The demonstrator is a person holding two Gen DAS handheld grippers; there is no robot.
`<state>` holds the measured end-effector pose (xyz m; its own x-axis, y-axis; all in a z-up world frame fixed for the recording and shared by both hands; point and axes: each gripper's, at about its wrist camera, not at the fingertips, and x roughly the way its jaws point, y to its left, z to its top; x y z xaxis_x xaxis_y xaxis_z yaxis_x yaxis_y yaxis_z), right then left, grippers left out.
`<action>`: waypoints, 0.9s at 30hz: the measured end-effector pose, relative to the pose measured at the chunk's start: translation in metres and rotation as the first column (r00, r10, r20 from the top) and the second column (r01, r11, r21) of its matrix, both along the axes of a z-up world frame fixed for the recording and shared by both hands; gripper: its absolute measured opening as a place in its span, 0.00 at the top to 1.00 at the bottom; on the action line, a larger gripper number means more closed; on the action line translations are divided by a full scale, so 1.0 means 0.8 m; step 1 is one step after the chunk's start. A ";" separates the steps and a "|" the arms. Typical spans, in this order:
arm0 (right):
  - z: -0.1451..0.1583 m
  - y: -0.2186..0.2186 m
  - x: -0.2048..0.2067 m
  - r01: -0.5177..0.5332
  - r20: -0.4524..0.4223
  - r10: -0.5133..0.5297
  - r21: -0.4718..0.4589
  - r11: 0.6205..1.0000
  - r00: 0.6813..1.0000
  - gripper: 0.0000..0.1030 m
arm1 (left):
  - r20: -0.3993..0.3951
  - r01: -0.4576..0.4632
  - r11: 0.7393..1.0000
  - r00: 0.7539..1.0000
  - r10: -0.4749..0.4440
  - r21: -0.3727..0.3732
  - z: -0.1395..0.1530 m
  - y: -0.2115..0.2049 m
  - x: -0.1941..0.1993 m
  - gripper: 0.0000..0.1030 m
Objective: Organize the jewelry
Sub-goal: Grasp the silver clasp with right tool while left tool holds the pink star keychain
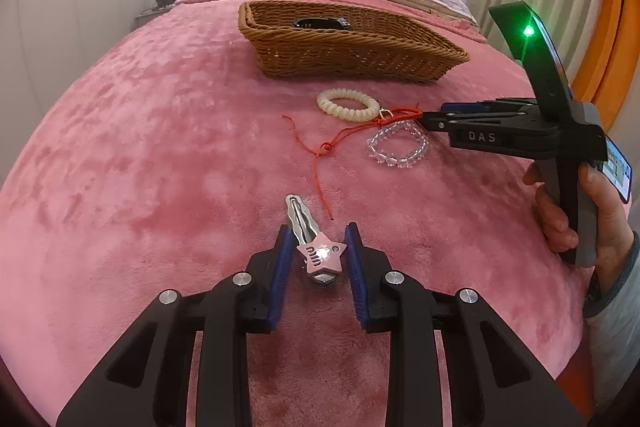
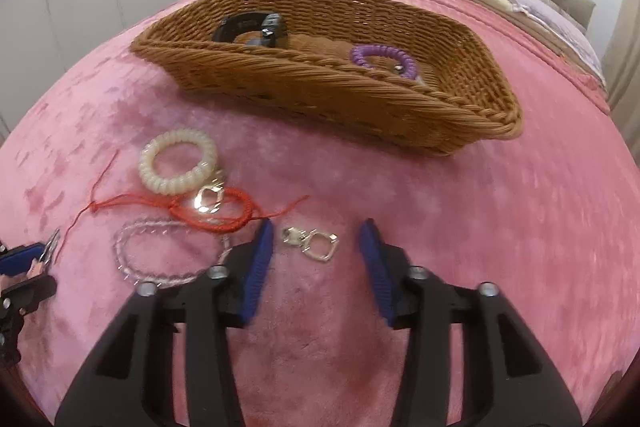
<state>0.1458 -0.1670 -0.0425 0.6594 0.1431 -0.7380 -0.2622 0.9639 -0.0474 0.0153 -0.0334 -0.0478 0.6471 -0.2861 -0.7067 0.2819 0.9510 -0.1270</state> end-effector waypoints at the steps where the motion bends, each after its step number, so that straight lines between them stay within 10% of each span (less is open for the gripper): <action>1: 0.000 0.002 -0.005 -0.012 0.002 0.012 -0.004 1.000 1.000 0.75 | 0.003 0.000 1.000 1.000 0.000 0.004 0.000 -0.001 0.000 0.75; 12: 0.000 -0.015 -0.052 0.004 -0.020 -0.002 0.073 0.997 1.000 0.95 | 0.012 0.002 1.000 1.000 -0.002 0.004 -0.001 -0.002 -0.003 0.76; 14: 0.003 -0.022 -0.048 0.004 -0.024 -0.001 0.115 0.993 1.000 0.92 | 0.012 0.002 1.000 1.000 -0.002 0.005 -0.001 -0.002 -0.003 0.76; 18: 0.002 -0.020 -0.035 0.013 -0.022 -0.011 0.095 0.995 1.000 0.51 | 0.013 0.004 1.000 1.000 -0.004 0.003 -0.001 -0.001 -0.004 0.76; 27: 0.001 0.004 -0.006 -0.046 -0.013 0.046 -0.010 0.999 0.999 0.64 | 0.007 0.012 1.000 1.000 -0.012 -0.020 -0.001 0.002 -0.002 0.76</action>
